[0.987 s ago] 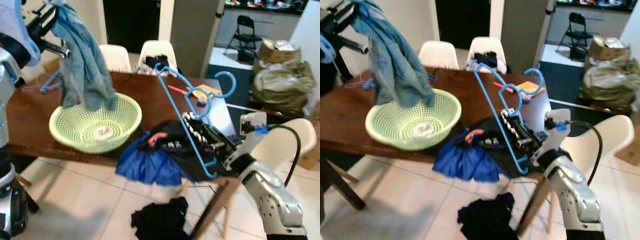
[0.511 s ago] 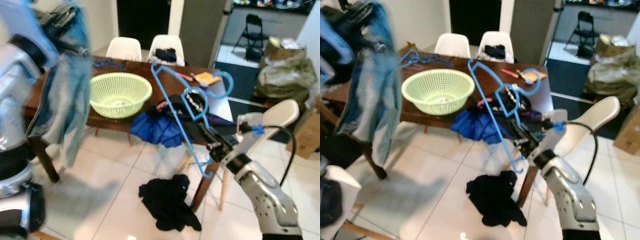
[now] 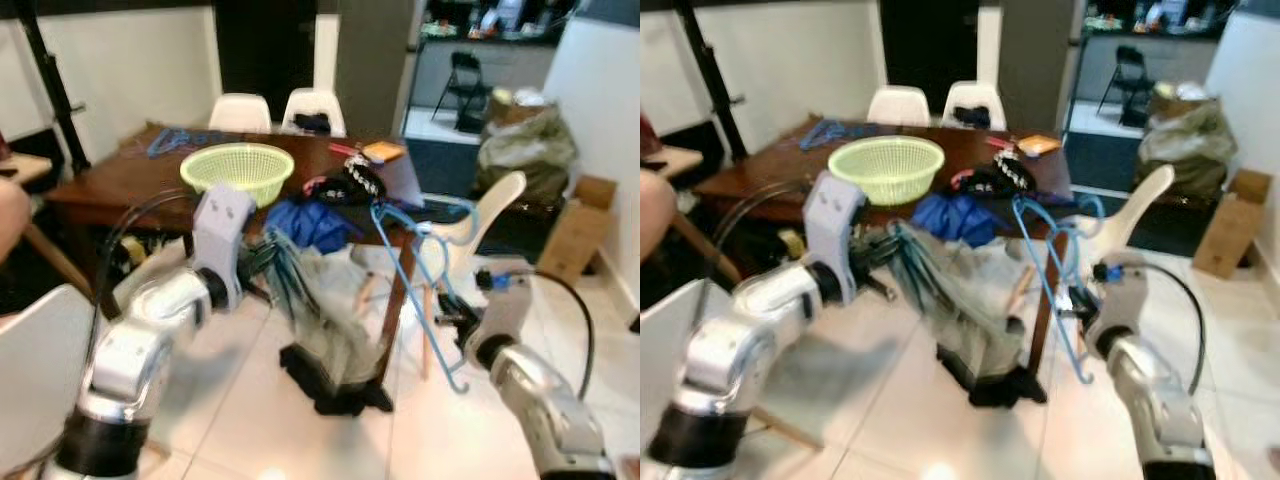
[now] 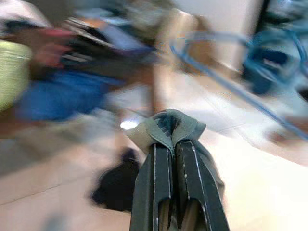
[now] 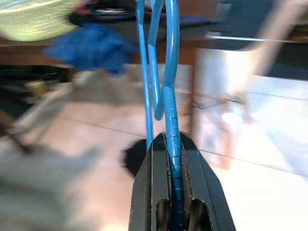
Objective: Hang hanger
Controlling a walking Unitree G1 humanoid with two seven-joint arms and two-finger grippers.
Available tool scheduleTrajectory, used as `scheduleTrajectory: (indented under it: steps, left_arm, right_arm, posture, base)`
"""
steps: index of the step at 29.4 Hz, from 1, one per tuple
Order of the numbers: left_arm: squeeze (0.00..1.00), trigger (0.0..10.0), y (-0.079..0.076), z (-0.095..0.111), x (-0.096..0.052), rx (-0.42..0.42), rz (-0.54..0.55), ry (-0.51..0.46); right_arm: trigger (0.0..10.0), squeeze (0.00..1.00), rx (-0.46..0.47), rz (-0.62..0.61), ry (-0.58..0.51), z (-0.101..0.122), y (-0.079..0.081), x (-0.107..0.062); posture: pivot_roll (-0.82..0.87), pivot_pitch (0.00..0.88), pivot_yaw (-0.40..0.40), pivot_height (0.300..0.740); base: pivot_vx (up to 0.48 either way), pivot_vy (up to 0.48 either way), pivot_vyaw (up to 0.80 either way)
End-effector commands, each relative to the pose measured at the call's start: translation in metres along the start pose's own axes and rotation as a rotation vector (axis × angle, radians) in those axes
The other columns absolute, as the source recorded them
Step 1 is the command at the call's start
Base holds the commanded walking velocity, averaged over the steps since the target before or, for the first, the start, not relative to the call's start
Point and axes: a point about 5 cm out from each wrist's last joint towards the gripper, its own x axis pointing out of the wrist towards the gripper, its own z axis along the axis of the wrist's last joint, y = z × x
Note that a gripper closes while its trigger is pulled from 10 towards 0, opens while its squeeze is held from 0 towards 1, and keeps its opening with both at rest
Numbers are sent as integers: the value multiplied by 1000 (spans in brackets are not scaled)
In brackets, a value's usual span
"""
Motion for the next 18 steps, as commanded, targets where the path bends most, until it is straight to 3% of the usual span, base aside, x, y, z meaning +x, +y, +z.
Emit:
scheduleTrajectory:
  steps: [1,2,4,5,6,8,10,13,14,18]
  left_arm:
    - [0,10000,-3,-28,-3,-18,-10,79]
    - [0,10000,-3,-28,-3,-18,-10,79]
    - [0,10000,-5,-62,-17,-75,-45,185]
    - [0,10000,-5,-62,-17,-75,-45,185]
    - [0,10000,-7,-70,-22,-126,-66,207]
    - [0,10000,-7,-70,-22,-126,-66,207]
    - [0,10000,-15,-71,-30,-227,-129,193]
    - [0,10000,-21,-71,-34,-251,-162,189]
    - [0,10000,-25,-72,-38,-291,-146,177]
    - [0,10000,-27,-74,-40,-316,-128,171]
  right_arm:
    - [10000,0,-21,-19,22,-5,-2,-1]
    - [10000,0,-21,-19,22,-5,-2,-1]
    - [10000,0,-41,-13,63,-16,1,-5]
    - [10000,0,-41,-13,63,-16,1,-5]
    - [10000,0,-44,-3,78,-21,5,-7]
    - [10000,0,-44,-3,78,-21,5,-7]
    - [10000,0,-37,14,80,-24,9,-11]
    - [10000,0,-19,25,81,-24,11,-14]
    - [10000,0,-7,55,88,-27,18,-20]
    - [10000,0,2,75,95,-29,23,-24]
  posture:
    - [5,0,-48,740]
    - [5,0,-48,740]
    - [-6,0,-48,740]
    - [-6,0,-48,740]
    - [-7,0,-49,740]
    - [-7,0,-49,740]
    - [-30,0,-49,740]
    - [-31,0,-51,740]
    - [-35,0,-59,740]
    - [-35,0,-59,740]
  base:
    - [0,0,-800]
    - [0,0,-800]
    - [0,0,-800]
    - [0,0,-800]
    - [0,0,-800]
    - [0,0,-800]
    - [0,0,-800]
    - [0,0,-800]
    - [0,0,-800]
    - [0,0,-800]
